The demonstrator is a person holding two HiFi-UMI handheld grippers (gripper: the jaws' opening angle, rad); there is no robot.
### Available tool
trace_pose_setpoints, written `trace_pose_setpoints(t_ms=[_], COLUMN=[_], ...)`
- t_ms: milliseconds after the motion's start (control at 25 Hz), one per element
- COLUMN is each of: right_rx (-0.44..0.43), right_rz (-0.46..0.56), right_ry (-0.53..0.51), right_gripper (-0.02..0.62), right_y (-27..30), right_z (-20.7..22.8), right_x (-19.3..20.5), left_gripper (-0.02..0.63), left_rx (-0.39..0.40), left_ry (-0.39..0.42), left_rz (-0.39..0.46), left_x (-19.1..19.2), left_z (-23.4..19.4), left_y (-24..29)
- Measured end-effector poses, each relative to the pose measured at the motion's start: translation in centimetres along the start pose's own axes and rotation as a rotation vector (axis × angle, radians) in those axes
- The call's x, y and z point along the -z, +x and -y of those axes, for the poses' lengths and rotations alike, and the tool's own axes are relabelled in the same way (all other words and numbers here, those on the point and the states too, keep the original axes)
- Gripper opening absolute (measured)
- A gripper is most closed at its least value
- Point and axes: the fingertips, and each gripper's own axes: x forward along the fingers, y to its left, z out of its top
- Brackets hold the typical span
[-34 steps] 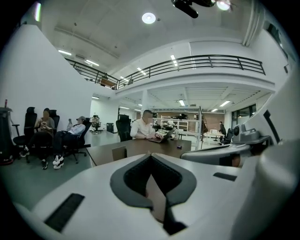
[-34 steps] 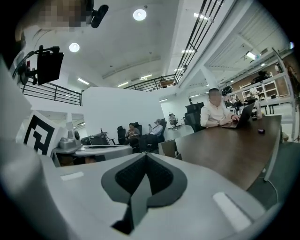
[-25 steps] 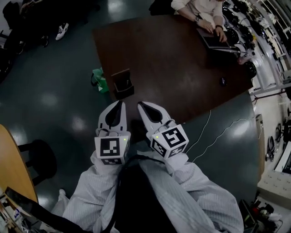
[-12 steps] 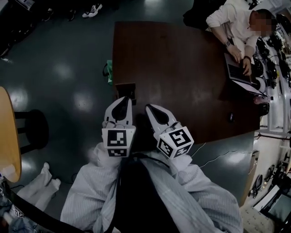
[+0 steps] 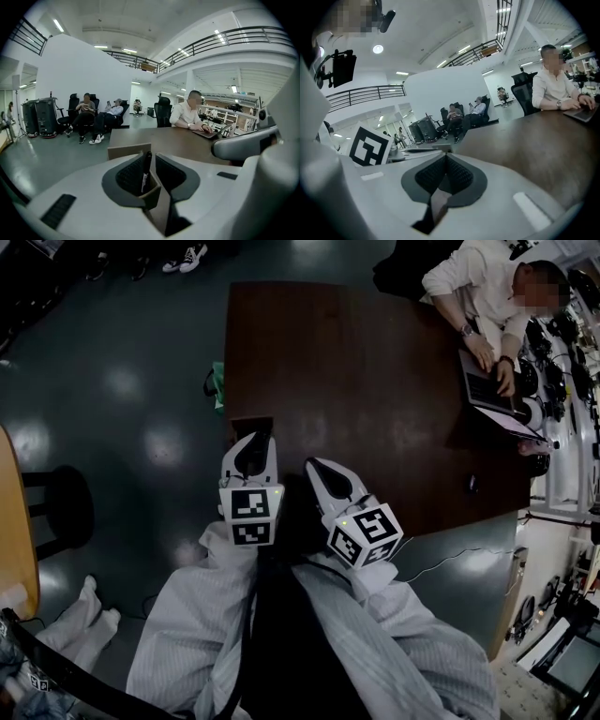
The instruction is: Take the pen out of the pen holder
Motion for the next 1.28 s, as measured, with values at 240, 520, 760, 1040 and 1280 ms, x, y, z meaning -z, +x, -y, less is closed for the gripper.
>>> trace_pose_setpoints(t_ms=[240,520,760,1040,1280], right_rx=[-0.004,0.0,0.007,0.009,0.011], right_rz=[-0.024,-0.044,-0.054,-0.048,-0.033], right_ry=[0.012,0.026,0.031,0.037,0.035], right_gripper=[0.002,0.003,0.003,0.002,0.002], right_y=[-0.1,-0.4,-0.3,-0.4,-0.5], right_z=[0.5,1.4,1.7,2.0,2.5], right_x=[0.8,1.3,1.8,1.7,1.2], left_gripper=[0.129,0.129,0.126,0.052,0.049], left_rx=[-0.072,-0.134,-0.18,-0.19,-0.156], left_ry=[-0.03,-0.043,-0.032,-0.016,-0.011], left_rz=[-0.03,-0.034,-0.025,-0.048,-0.019], left_x=[1.2,1.9,2.3,2.8,1.8], left_z=[-0.5,-0.2,-0.9,-1.3,-0.7], left_y=[2.3,3.7,3.7,3.8,3.0])
